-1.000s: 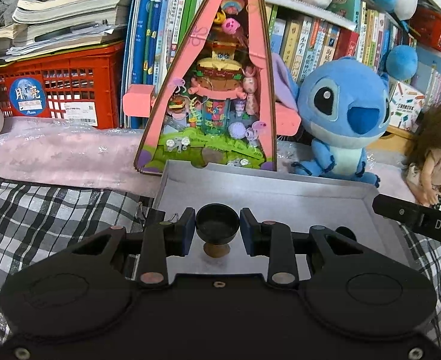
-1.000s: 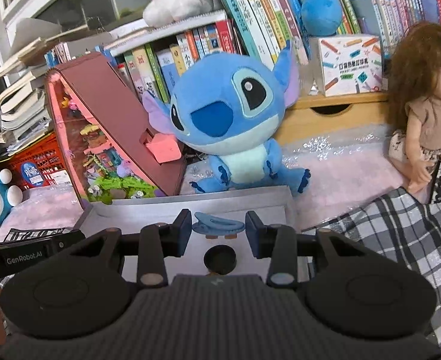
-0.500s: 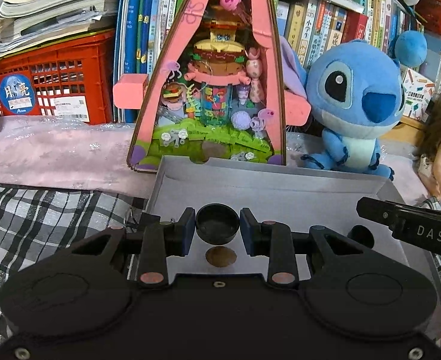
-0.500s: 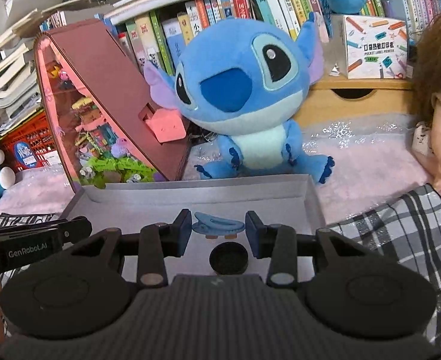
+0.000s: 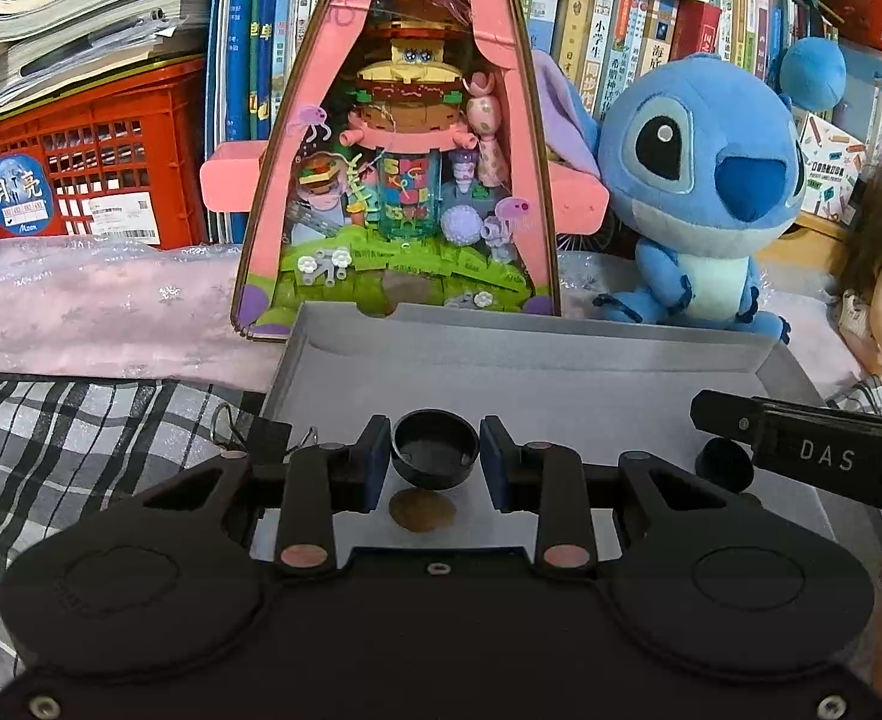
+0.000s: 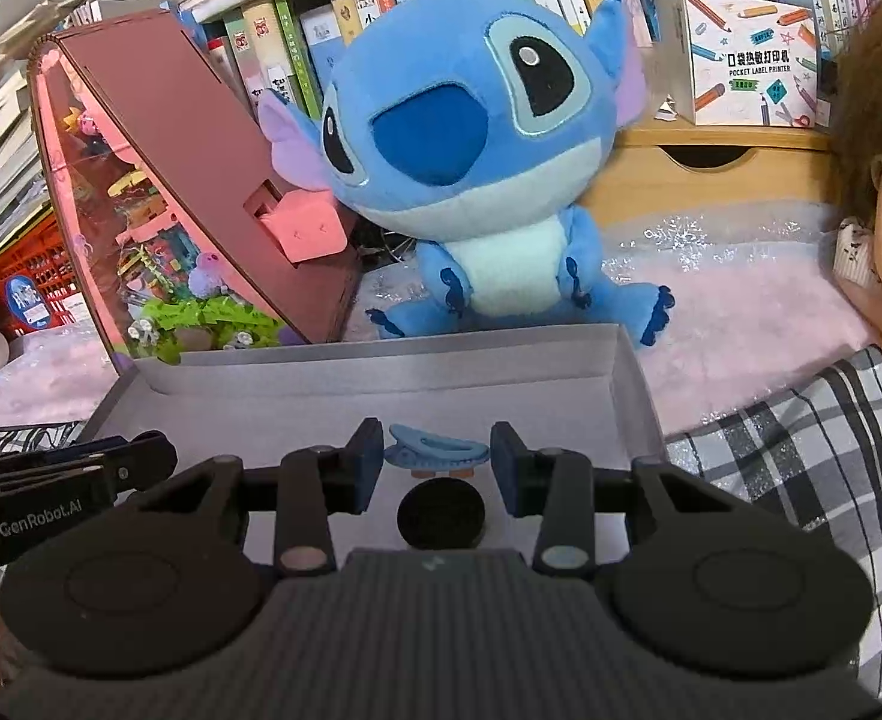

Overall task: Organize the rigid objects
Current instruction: 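Open right tool to drop the blue clip while left tool releases the black lid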

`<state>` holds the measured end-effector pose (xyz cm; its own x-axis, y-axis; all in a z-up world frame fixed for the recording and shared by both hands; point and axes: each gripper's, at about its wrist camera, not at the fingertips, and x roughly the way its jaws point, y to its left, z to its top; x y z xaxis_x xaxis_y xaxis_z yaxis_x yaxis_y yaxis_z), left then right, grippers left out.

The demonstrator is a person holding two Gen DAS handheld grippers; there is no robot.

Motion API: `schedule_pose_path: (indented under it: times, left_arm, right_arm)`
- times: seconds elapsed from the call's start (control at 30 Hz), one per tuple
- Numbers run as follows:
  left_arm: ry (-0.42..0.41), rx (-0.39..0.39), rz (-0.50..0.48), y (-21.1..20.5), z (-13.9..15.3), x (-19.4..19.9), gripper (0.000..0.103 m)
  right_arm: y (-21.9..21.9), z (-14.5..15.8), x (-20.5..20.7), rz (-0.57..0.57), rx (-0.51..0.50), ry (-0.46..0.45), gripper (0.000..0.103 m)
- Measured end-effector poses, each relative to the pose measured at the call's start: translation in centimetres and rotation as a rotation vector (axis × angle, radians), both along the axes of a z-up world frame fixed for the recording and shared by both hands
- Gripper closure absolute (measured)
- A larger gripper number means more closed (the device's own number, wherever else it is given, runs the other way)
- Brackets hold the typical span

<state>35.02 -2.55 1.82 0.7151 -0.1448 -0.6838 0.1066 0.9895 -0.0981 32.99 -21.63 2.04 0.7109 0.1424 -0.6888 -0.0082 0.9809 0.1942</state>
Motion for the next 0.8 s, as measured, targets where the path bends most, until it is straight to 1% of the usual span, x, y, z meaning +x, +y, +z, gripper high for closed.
schedule_pose_path:
  times: [0.17, 0.7, 0.8]
  left_arm:
    - [0.016, 0.003, 0.023, 0.1, -0.5, 0.2, 0.072]
    - [0.049, -0.003, 0.034, 0.3, -1.1, 0.6, 0.073]
    - [0.053, 0.002, 0.034, 0.2, -1.1, 0.6, 0.071]
  right_arm:
    - [0.2, -0.2, 0.0, 0.005, -0.010, 0.006, 0.058]
    - [0.5, -0.7, 0.5, 0.014, -0.026, 0.040, 0.056]
    - [0.5, -0.9, 0.5, 0.010, -0.028, 0.054, 0.056]
